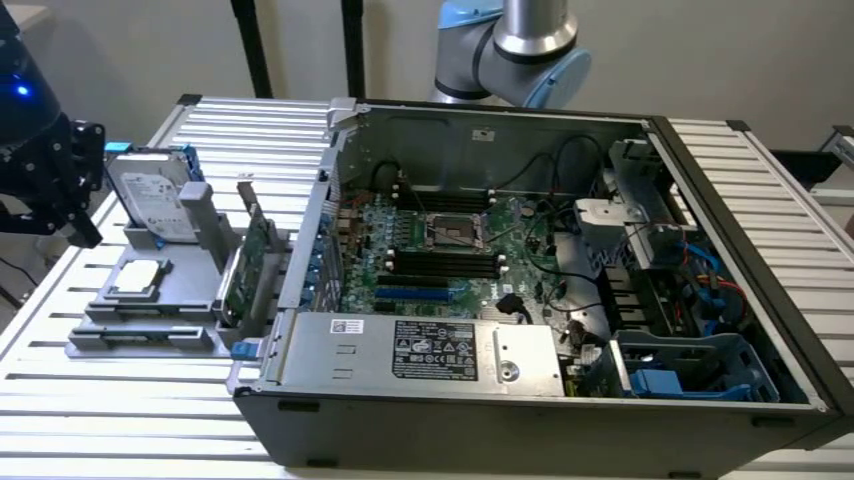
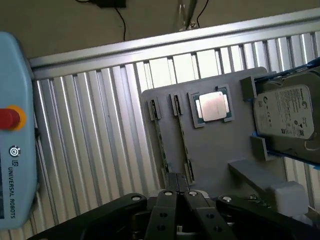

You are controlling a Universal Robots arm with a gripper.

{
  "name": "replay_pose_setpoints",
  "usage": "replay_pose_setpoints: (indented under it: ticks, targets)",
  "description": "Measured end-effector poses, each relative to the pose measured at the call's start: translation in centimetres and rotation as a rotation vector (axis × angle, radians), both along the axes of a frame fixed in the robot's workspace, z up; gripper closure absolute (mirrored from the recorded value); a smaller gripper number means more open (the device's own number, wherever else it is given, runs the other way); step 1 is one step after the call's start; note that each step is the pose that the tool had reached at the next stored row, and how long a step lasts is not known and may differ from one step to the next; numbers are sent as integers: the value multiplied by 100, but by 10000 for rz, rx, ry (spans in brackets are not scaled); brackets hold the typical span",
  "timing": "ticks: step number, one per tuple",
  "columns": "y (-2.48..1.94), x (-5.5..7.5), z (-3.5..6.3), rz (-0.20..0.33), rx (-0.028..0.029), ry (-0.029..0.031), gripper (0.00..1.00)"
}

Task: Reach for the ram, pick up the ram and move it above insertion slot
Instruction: 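Pick up the ram and move it above insertion slot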

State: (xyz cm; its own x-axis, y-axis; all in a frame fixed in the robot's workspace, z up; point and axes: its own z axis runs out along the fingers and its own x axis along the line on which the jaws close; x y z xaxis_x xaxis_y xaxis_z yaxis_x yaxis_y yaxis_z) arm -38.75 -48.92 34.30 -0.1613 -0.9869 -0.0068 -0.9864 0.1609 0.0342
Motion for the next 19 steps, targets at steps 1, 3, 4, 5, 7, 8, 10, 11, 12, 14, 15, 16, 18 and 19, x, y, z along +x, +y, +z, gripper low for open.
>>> replay_pose_setpoints:
  ticks: [1, 3, 4, 5, 7, 8, 10, 11, 12, 14, 15, 16, 18, 19]
  targets:
    - [0, 0, -1, 178, 0, 0, 89]
    - [0, 0, -3, 544, 0, 0, 89]
    - [0, 0, -4, 724, -1, 0, 89]
    - [0, 0, -6, 915, -1, -1, 89]
    - [0, 0, -8, 1280, -1, -4, 89]
    - [0, 0, -10, 1459, -1, -6, 89]
    - [0, 0, -15, 1826, 1, -18, 89]
    - [0, 0, -16, 2004, 1, -24, 89]
    - [0, 0, -20, 2186, 2, -34, 89]
    - [0, 0, -23, 2545, 3, -50, 89]
    - [0, 0, -25, 2729, 3, -58, 89]
    - [0, 0, -27, 2908, 5, -70, 89]
    - [0, -3, -29, 3157, 16, -83, 89]
    - [1, -3, -29, 3162, 17, -84, 89]
